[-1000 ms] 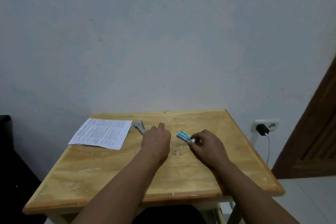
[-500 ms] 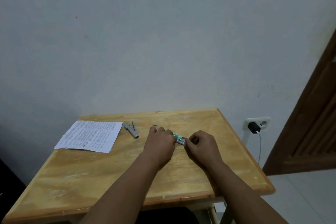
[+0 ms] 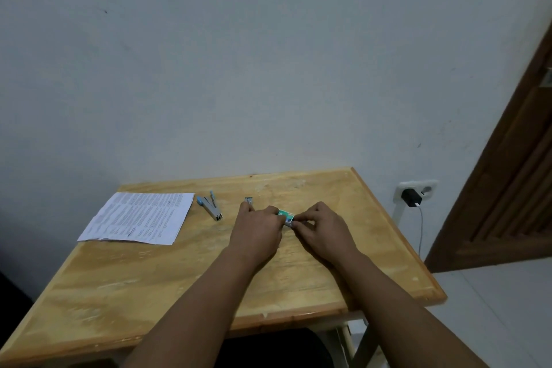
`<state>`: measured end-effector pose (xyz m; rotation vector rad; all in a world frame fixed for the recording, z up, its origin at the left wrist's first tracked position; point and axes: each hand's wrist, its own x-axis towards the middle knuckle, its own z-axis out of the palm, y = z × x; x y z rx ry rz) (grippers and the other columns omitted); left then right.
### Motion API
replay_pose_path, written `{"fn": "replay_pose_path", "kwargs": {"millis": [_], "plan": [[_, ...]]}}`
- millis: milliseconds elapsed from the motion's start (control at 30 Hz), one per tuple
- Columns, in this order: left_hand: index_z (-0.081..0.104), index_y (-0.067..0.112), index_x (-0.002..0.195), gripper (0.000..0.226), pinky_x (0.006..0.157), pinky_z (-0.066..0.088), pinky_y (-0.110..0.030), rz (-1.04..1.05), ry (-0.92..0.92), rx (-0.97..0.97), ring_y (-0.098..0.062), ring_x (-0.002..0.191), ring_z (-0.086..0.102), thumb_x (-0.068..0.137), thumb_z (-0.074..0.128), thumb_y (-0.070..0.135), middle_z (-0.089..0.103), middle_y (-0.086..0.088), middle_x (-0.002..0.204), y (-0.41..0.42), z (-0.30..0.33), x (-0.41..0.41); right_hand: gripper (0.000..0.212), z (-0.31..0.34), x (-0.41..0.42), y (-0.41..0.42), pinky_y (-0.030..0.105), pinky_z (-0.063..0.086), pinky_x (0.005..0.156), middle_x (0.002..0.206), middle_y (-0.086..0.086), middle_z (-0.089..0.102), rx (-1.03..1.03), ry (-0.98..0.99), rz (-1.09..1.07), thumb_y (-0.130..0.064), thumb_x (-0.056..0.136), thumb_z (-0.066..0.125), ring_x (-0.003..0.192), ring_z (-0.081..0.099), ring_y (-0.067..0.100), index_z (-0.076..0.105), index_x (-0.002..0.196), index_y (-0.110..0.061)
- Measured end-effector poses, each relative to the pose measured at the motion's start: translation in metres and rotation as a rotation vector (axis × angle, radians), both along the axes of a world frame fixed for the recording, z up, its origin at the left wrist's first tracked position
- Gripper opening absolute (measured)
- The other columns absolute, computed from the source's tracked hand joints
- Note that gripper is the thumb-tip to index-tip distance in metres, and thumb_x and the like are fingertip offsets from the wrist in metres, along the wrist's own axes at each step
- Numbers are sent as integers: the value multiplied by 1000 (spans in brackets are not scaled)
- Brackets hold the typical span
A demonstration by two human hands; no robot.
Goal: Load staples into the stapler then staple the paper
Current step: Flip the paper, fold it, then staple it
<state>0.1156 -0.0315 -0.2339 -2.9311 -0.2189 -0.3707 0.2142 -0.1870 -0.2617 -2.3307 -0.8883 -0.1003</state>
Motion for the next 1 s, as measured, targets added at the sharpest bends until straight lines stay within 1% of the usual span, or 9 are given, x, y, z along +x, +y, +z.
{"fn": "replay_pose_path", "kwargs": {"millis": [133,267,433,533,600,733,800,933,1000], "plan": [[66,28,132,34,105,35,-47,-9,-2,14,-20,104,66,104,49,33,67,1,131,-1,2,0,25,2,-1,-1,39,55,89,103,-15,56,20,37,-18,-52,93,68,91,57,8,77,108,-34],[66,28,133,35,104,36,-47,-3,0,6,-20,103,66,103,50,33,68,1,131,0,2,0,16,5,-3,-1,37,55,86,106,-12,58,41,83,-35,-45,94,68,91,58,9,72,100,-30],[66,28,134,35,106,35,-48,3,8,-2,-19,104,66,104,48,32,67,2,132,-1,4,0,8,9,-3,-3,30,56,80,108,-10,62,101,139,-46,-37,95,69,92,59,6,70,95,-29],[66,28,134,35,106,34,-47,6,8,-1,-19,104,65,104,48,30,67,2,131,-2,5,0,6,9,-2,-4,35,59,78,100,-12,67,194,207,-50,-34,96,68,89,63,5,67,89,-32],[66,28,133,35,105,34,-47,10,14,-3,-19,105,65,104,48,30,67,2,131,-2,5,0,8,9,-1,-5,37,61,76,92,-12,72,280,258,-55,-28,96,67,87,67,6,69,89,-31],[67,28,132,34,107,34,-47,13,12,-26,-19,102,65,104,48,28,68,3,128,-3,4,1,12,12,-2,-9,30,61,75,87,-10,74,422,292,-80,-19,97,68,84,69,2,72,90,-28],[68,27,131,34,105,34,-46,14,8,-28,-19,100,65,103,49,28,68,3,127,-2,3,2,12,12,-3,-10,28,60,73,85,-9,74,439,304,-85,-17,96,70,83,69,1,73,89,-27],[68,27,130,34,106,34,-47,19,12,-27,-19,100,66,103,49,28,69,2,128,-3,3,2,8,16,-5,-10,25,59,71,85,-7,74,484,323,-112,-16,93,75,83,70,7,74,92,-24],[68,26,129,33,106,33,-46,18,9,-22,-20,100,66,103,48,28,68,2,127,-3,3,2,4,16,-6,-11,25,58,74,86,-10,72,469,265,-191,-19,94,75,84,68,7,75,93,-24]]}}
